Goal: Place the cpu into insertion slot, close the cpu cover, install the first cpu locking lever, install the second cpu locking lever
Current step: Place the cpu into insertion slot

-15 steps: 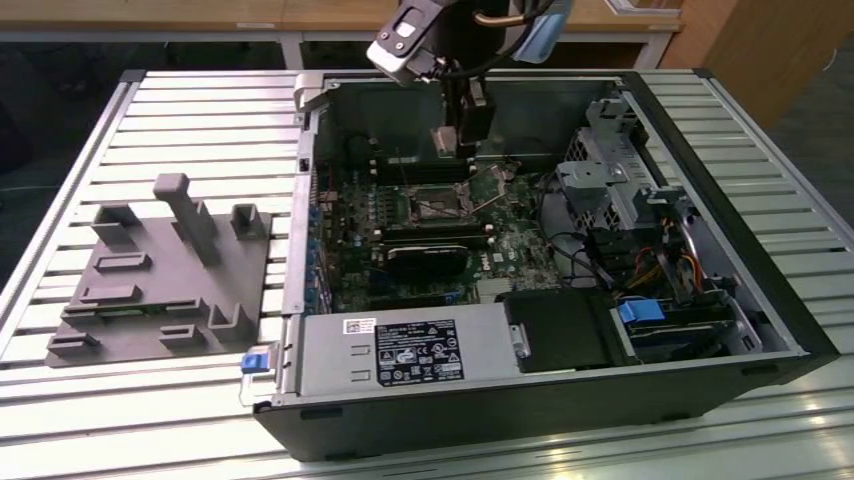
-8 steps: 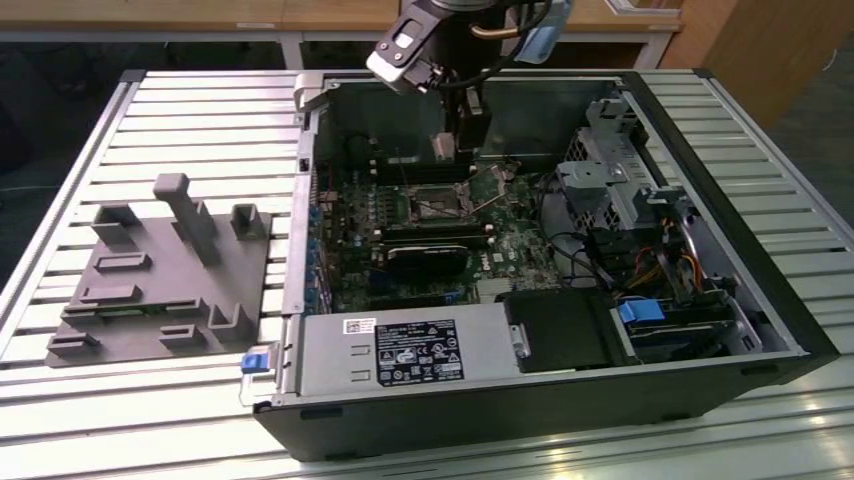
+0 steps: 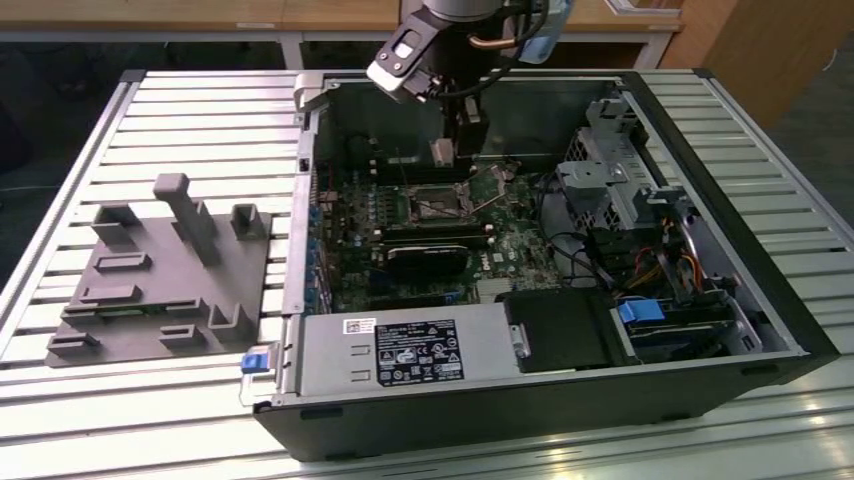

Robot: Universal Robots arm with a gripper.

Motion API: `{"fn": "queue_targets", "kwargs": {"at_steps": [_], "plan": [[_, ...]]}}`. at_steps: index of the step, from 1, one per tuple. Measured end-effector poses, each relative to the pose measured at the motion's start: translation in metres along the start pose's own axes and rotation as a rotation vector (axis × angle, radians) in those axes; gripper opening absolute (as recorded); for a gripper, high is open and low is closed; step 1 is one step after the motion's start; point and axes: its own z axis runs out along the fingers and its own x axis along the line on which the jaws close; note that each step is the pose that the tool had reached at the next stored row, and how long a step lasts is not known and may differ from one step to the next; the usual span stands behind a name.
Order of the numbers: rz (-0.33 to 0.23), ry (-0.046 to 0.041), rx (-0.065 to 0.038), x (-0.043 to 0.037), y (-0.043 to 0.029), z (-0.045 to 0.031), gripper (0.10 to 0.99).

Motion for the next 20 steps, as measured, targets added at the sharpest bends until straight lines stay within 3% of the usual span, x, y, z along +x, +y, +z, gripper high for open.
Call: {"fn": "queue_targets", "kwargs": {"at_steps": [11, 20], "plan": [[0.0, -0.0003, 0.0, 0.0026, -0.0014, 0.0192, 0.541], [0.004, -0.0006, 0.0, 0.003, -0.002, 0.0264, 0.541]]}}
